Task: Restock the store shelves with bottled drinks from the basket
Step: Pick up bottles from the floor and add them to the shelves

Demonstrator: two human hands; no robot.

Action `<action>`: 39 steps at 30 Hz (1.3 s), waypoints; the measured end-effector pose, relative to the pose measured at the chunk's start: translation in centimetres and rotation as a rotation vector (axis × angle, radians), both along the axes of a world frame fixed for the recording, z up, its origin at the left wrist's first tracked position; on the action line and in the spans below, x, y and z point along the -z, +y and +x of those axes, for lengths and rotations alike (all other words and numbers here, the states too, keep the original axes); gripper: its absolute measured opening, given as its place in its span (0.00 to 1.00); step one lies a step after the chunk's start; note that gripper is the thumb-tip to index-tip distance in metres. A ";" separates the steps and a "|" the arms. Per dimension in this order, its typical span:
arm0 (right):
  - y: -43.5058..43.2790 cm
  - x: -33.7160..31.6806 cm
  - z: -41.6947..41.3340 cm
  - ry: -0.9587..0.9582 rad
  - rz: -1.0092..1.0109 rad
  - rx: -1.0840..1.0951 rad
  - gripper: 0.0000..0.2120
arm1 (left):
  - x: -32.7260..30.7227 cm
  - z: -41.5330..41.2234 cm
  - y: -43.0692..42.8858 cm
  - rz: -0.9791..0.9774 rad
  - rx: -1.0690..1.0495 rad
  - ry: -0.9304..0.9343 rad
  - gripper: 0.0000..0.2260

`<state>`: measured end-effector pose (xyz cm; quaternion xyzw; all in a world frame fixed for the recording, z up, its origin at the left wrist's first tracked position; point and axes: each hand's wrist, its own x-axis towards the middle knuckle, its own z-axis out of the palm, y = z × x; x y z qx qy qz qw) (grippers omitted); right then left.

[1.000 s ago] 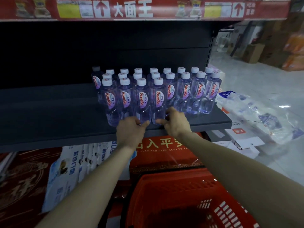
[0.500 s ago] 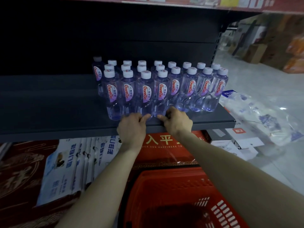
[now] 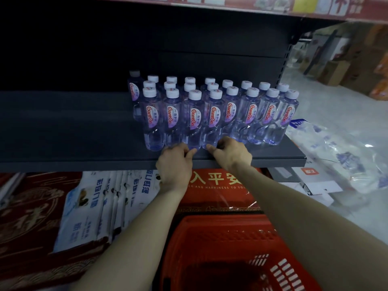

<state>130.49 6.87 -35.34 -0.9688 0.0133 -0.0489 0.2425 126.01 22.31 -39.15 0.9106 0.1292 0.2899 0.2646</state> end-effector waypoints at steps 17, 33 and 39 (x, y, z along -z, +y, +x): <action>7.9 1.6 -9.9 -0.086 -0.012 -0.351 0.25 | 3.6 -13.6 10.0 -0.393 0.161 0.097 0.10; 33.1 13.4 -22.6 0.684 -0.344 -0.989 0.16 | 17.5 -35.1 25.6 -0.474 -0.495 0.335 0.15; 36.6 21.5 -27.7 0.574 -0.449 -1.113 0.21 | 23.6 -40.5 25.4 -0.603 -0.618 0.499 0.10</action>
